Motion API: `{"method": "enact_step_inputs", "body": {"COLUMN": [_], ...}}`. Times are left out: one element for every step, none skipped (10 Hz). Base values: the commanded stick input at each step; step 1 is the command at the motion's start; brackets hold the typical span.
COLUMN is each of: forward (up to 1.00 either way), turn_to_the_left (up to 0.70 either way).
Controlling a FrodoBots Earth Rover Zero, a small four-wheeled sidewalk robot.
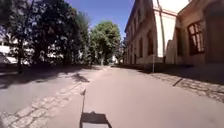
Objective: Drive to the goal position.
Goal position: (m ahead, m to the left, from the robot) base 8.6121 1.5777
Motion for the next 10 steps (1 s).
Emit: {"method": "enact_step_inputs", "body": {"forward": [0.70,0.70,0.70,0.70,0.70,0.70,0.70,0.70,0.70,0.70], "turn_to_the_left": [0.00,0.00,0.00,0.00,0.00,0.00,0.00,0.00,0.00,0.00]}}
